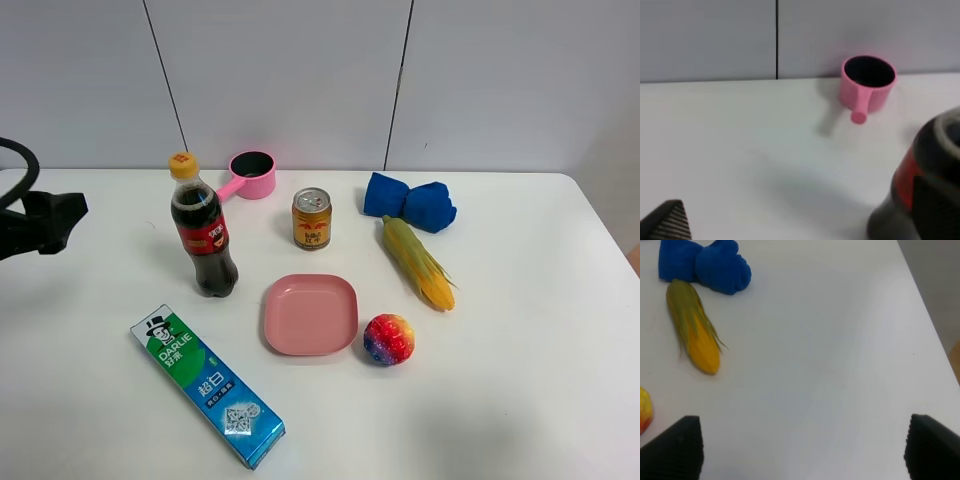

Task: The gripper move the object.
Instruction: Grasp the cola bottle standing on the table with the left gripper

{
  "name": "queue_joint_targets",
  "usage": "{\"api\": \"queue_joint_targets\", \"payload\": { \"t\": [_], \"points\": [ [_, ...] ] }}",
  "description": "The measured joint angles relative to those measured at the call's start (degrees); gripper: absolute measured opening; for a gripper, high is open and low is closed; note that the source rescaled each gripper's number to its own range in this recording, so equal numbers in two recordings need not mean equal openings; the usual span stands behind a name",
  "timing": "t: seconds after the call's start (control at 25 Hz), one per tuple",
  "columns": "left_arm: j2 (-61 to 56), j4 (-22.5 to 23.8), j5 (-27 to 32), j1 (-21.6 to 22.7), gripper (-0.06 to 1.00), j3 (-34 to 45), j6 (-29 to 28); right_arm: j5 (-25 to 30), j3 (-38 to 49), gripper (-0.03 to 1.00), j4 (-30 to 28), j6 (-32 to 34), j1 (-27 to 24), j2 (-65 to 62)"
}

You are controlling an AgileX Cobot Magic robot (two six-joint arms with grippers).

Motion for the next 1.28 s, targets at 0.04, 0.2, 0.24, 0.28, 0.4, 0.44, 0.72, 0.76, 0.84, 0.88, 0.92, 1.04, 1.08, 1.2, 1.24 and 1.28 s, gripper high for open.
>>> {"api": "queue_joint_targets", "payload": {
  "t": [0.04, 0.2, 0.24, 0.28, 0.4, 0.44, 0.72, 0.76, 0.84, 0.88, 0.92, 1.04, 1.08, 1.2, 1.24, 1.28],
  "points": [
    [0.0, 0.8, -0.4, -0.4, 1.00, 0.0, -1.8, 0.0, 0.0, 1.00, 0.0, 0.0, 0.0, 0.0],
    [1.2, 1.6, -3.9, -5.1, 0.93, 1.5, -3.6, 0.0, 0.0, 1.00, 0.0, 0.0, 0.0, 0.0],
    [2.1, 1.7, -5.2, -7.0, 0.89, 2.3, -3.6, 0.0, 0.0, 1.00, 0.0, 0.0, 0.0, 0.0],
    [3.1, 1.7, -6.7, -8.6, 0.85, 3.0, -3.6, 0.0, 0.0, 1.00, 0.0, 0.0, 0.0, 0.0],
    [6.2, 1.8, -10.4, -13.9, 0.80, 4.5, -3.6, 0.0, 0.0, 1.00, 0.0, 0.0, 0.0, 0.0],
    [7.3, 1.8, -11.7, -14.9, 0.79, 4.9, -3.6, 0.0, 0.0, 1.00, 0.0, 0.0, 0.0, 0.0],
    [14.9, 1.9, -20.3, -21.4, 0.78, 6.6, -4.3, 0.0, 0.0, 1.00, 0.0, 0.0, 0.0, 0.0],
    [15.6, 2.0, -21.7, -22.4, 0.78, 6.6, -4.4, 0.0, 0.0, 1.00, 0.0, 0.0, 0.0, 0.0],
    [17.3, 2.3, -24.4, -23.7, 0.77, 6.6, -4.4, 0.0, 0.0, 1.00, 0.0, 0.0, 0.0, 0.0],
    [18.0, 2.6, -25.6, -23.9, 0.77, 6.6, -4.6, 0.0, 0.0, 1.00, 0.0, 0.0, 0.0, 0.0],
    [18.6, 3.0, -26.4, -23.9, 0.77, 6.6, -5.1, 0.0, 0.0, 1.00, 0.0, 0.0, 0.0, 0.0],
    [20.6, 5.0, -27.2, -24.0, 0.77, 6.6, -5.5, 0.0, 0.0, 1.00, 0.0, 0.0, 0.0, 0.0],
    [21.4, 5.8, -27.8, -24.0, 0.77, 6.6, -5.4, 0.0, 0.0, 1.00, 0.0, 0.0, 0.0, 0.0],
    [23.7, 8.2, -32.8, -24.0, 0.77, 6.7, -4.8, 0.0, 0.0, 1.00, 0.0, 0.0, 0.0, 0.0],
    [24.7, 8.5, -35.4, -24.0, 0.77, 6.7, -4.8, 0.0, 0.0, 1.00, 0.0, 0.0, 0.0, 0.0],
    [25.6, 8.8, -37.5, -24.0, 0.77, 6.7, -4.8, 0.0, 0.0, 1.00, 0.0, 0.0, 0.0, 0.0]
  ]
}}
